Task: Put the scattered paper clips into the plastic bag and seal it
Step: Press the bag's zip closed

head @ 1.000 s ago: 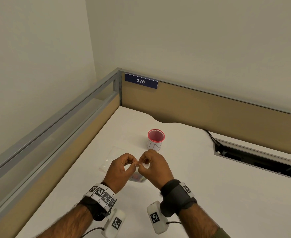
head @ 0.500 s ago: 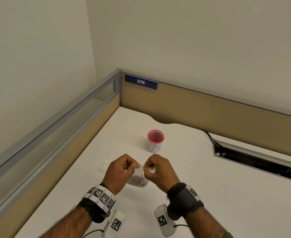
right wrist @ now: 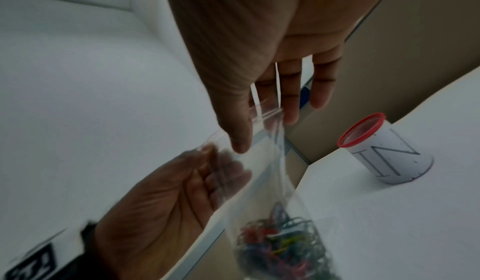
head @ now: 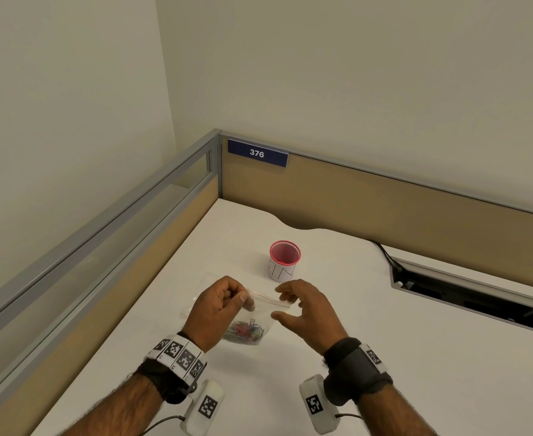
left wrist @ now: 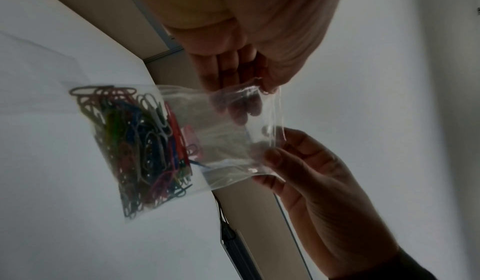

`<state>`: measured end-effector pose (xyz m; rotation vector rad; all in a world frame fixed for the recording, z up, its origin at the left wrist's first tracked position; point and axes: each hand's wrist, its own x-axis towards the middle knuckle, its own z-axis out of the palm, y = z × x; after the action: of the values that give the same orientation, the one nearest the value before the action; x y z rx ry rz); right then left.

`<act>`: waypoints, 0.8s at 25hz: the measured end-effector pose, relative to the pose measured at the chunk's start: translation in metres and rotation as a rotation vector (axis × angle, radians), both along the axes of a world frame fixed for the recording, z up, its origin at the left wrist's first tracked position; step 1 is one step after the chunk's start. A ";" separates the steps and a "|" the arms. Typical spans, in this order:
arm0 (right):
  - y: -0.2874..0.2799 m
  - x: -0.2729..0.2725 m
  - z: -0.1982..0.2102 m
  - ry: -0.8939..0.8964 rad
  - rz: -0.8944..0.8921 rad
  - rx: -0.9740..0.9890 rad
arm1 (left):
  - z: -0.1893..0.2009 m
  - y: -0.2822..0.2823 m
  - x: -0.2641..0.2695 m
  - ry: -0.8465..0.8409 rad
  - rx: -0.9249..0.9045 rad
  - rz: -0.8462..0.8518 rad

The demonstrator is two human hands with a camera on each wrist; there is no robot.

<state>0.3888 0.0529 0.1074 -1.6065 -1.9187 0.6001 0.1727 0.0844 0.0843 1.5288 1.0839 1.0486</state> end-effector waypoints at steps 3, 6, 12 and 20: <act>0.003 -0.015 0.002 -0.103 0.055 0.022 | -0.001 0.000 0.001 0.003 0.001 -0.009; 0.008 -0.027 0.002 -0.173 0.065 0.070 | -0.003 0.001 0.002 0.002 -0.002 0.031; 0.012 -0.022 0.004 -0.103 0.015 0.076 | -0.004 0.009 -0.006 -0.035 0.008 0.093; 0.013 -0.013 0.004 0.277 -0.118 -0.011 | -0.004 0.013 -0.005 -0.120 -0.007 0.127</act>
<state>0.3761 0.0660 0.1115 -1.5417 -1.6106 0.7417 0.1677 0.0974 0.0799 1.3879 1.1113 1.2068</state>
